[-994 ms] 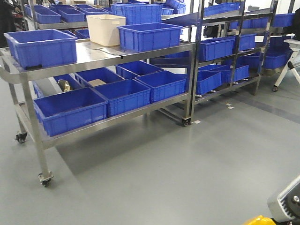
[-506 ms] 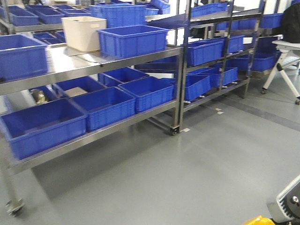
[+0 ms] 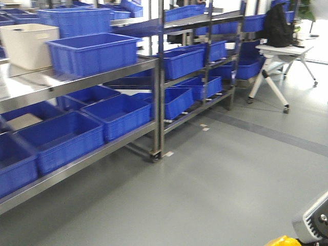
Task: Pick red and yellow blocks into blue bin
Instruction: 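Drive the base along the shelves toward the blue bin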
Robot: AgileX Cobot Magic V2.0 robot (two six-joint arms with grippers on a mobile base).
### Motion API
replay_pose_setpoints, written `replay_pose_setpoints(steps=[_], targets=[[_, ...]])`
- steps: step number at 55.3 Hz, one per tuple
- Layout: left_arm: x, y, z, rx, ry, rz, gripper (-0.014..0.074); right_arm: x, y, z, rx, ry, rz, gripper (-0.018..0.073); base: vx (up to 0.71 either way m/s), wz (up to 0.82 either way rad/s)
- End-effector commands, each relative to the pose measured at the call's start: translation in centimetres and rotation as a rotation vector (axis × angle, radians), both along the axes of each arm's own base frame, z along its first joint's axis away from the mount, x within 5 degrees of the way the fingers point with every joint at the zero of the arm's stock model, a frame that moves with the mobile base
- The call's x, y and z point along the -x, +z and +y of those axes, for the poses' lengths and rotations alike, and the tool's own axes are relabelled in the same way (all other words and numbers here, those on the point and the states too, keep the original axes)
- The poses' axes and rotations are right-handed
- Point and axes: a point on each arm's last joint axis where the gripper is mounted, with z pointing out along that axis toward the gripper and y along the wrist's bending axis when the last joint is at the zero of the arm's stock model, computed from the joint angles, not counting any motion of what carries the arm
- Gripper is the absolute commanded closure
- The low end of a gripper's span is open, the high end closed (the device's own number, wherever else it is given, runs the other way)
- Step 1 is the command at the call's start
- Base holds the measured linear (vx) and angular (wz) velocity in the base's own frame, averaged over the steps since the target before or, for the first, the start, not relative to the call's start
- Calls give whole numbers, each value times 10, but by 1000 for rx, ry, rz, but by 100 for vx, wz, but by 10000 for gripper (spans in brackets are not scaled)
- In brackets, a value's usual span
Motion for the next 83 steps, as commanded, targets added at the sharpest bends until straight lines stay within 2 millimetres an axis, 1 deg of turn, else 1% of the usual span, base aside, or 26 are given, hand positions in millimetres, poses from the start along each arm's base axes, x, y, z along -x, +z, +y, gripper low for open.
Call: replay_pose_setpoints(steps=[1,17,83], targets=[[-2,15,-1,39,-5,-92,314,-3,15,1,-36,-7,-94,295,44,-31],[-2,15,-1,39,-5,-92,314,-3,15,1,-36,-7,-94,295,44,-26],[-2,15,-1,39,-5,-92,314,-3,15,1,-35,-7,-94,295,43,-15]])
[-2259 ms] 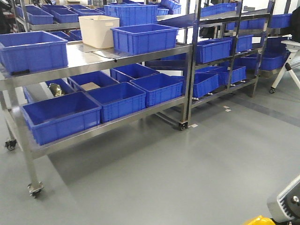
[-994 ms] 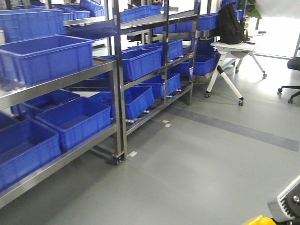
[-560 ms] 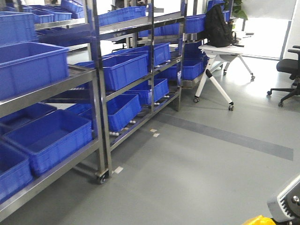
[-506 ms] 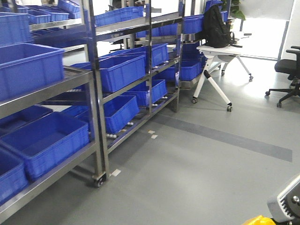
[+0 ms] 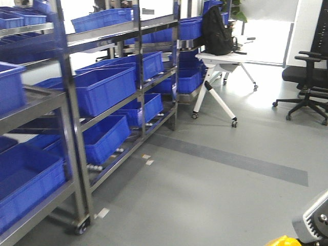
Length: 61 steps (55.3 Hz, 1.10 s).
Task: Pick red and yellow blocks into blue bin
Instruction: 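Drive the base along the shelves toward the blue bin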
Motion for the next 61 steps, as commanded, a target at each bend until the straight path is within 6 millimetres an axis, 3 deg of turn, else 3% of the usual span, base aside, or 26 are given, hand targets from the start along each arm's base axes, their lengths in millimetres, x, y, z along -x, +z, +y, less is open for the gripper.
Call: replay_pose_setpoints(steps=[1,61], targets=[[-2,15,-1,39,-5,-92,314,-3,15,1,-35,-7,-94,295,42,-18],[-2,15,-1,39,-5,-92,314,-3,15,1,-35,-7,-94,295,39,-5]])
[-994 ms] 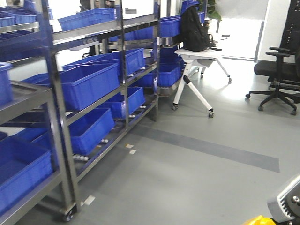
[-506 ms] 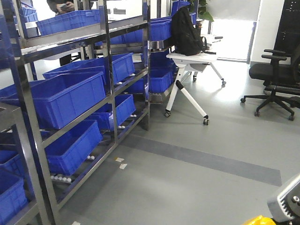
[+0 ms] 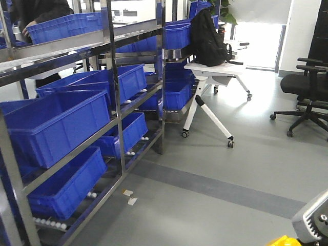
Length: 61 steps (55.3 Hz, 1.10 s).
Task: Pick red and yellow blocks into blue bin
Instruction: 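Drive the base along the shelves toward the blue bin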
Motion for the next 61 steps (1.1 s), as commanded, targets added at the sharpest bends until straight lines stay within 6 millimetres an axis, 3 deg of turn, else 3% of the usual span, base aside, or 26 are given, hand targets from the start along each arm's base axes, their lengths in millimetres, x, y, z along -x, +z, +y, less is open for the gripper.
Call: replay_pose_setpoints(steps=[1,36,61], targets=[[-2,15,-1,39,-5,-92,314,-3,15,1,-35,-7,-94,295,37,-3],[-2,15,-1,39,-5,-92,314,-3,15,1,-35,-7,-94,295,35,0],[-2,15,-1,39,-5,-92,314,-3,15,1,-35,-7,-94,295,21,54]])
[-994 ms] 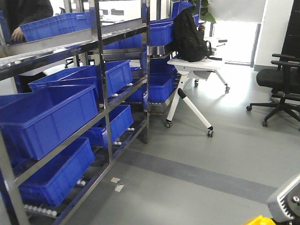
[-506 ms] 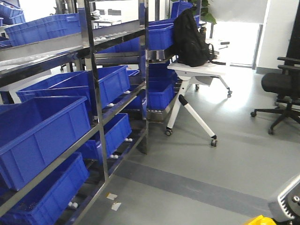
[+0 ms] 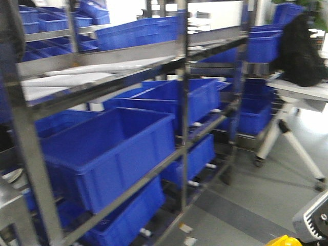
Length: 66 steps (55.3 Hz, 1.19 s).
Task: Pick red and yellow blocks into blue bin
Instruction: 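Drive the base along the shelves toward the blue bin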
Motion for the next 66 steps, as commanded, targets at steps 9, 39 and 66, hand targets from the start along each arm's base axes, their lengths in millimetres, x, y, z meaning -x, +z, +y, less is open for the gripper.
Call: replay_pose_setpoints(steps=[9,39,66], targets=[[-2,15,-1,39,-5,-92,314,-3,15,1,-38,-6,-93,295,15,72],[-2,15,-1,39,-5,-92,314,-3,15,1,-38,-7,-93,295,13,61],[-2,15,-1,39,-5,-92,314,-3,15,1,-37,-5,-94,295,7,55]])
